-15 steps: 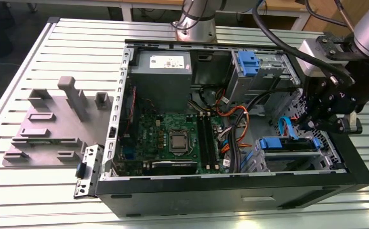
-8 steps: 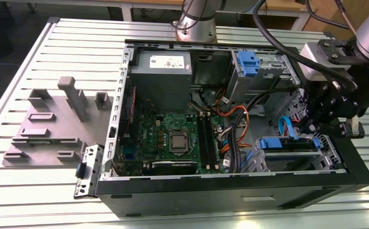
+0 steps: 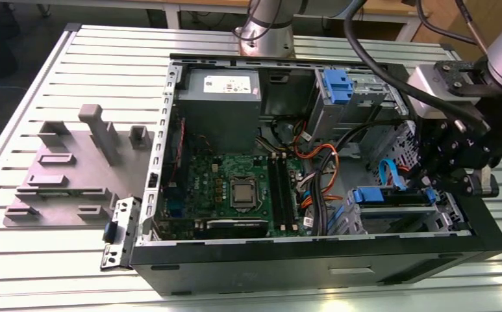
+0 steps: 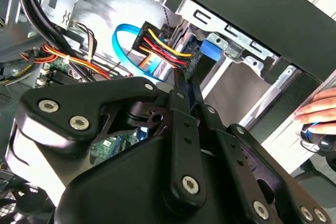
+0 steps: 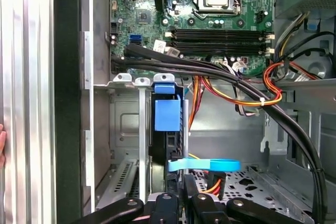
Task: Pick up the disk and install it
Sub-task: 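Insert the second disk wire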
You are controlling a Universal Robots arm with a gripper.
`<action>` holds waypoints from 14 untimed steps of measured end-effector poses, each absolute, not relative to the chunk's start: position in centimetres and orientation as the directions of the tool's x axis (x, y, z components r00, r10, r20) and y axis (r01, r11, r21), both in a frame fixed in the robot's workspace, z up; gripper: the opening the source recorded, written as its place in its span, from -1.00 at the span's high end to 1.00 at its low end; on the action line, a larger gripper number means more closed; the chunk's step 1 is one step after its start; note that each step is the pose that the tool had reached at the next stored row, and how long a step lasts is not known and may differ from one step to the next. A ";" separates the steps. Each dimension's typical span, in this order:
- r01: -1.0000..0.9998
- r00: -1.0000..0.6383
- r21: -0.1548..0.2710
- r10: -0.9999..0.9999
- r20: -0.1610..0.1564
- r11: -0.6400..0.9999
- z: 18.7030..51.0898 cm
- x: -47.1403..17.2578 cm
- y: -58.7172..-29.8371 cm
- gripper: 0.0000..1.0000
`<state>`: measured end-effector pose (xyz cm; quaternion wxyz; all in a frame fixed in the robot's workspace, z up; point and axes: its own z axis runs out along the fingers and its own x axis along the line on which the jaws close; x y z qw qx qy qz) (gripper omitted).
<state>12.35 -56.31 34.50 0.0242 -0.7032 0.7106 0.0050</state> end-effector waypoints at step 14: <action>-1.000 -0.010 -0.027 -0.999 -0.041 0.011 34.2 12.3 -57.0 0.67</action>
